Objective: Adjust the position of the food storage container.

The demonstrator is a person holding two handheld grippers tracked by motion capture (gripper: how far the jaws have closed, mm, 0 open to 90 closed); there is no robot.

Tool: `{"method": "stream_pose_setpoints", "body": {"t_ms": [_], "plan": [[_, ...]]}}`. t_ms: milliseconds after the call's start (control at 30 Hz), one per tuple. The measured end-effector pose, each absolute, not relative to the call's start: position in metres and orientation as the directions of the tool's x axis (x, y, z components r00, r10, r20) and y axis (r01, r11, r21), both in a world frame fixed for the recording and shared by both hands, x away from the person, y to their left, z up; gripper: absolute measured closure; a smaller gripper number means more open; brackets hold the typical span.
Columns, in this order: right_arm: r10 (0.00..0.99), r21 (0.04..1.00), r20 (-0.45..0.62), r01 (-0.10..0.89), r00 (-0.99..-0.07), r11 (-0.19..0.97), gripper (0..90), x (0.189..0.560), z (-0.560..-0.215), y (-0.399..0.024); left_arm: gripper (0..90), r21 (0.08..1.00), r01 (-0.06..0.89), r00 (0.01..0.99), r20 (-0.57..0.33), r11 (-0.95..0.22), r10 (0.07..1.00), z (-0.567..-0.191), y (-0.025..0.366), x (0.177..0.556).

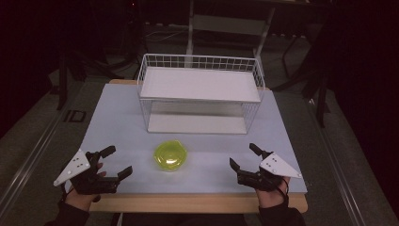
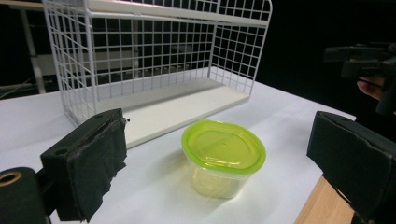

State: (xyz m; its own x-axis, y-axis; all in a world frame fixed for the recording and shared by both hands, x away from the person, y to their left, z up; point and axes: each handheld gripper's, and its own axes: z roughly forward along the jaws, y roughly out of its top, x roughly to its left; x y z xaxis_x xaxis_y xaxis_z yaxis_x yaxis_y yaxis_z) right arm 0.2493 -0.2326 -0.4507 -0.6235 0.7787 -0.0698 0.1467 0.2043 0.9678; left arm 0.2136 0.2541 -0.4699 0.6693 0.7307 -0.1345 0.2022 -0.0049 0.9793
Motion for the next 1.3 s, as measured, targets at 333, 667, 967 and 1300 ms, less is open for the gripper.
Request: {"method": "stream_pose_setpoints", "body": {"t_ms": [333,667,967,1300], "plan": [[0.787,0.969,-0.069,0.145,-0.613,0.198,14.4,0.249,-0.449,-0.235,5.3,0.97,0.245,0.69,-0.178,0.006,0.701,-0.458,0.248,0.21],[0.767,0.968,-0.097,0.12,-0.635,0.222,14.4,0.244,-0.448,-0.228,49.4,0.942,0.335,0.587,-0.227,0.021,0.777,-0.449,0.245,0.219],[0.745,0.965,-0.108,0.111,-0.658,0.238,14.5,0.242,-0.448,-0.222,85.3,0.919,0.381,0.574,-0.145,-0.106,0.806,-0.458,0.22,0.226],[0.733,0.963,-0.11,0.11,-0.671,0.245,14.5,0.242,-0.449,-0.221,90.0,0.832,0.517,0.528,-0.125,-0.201,0.84,-0.492,0.201,0.253]]}}
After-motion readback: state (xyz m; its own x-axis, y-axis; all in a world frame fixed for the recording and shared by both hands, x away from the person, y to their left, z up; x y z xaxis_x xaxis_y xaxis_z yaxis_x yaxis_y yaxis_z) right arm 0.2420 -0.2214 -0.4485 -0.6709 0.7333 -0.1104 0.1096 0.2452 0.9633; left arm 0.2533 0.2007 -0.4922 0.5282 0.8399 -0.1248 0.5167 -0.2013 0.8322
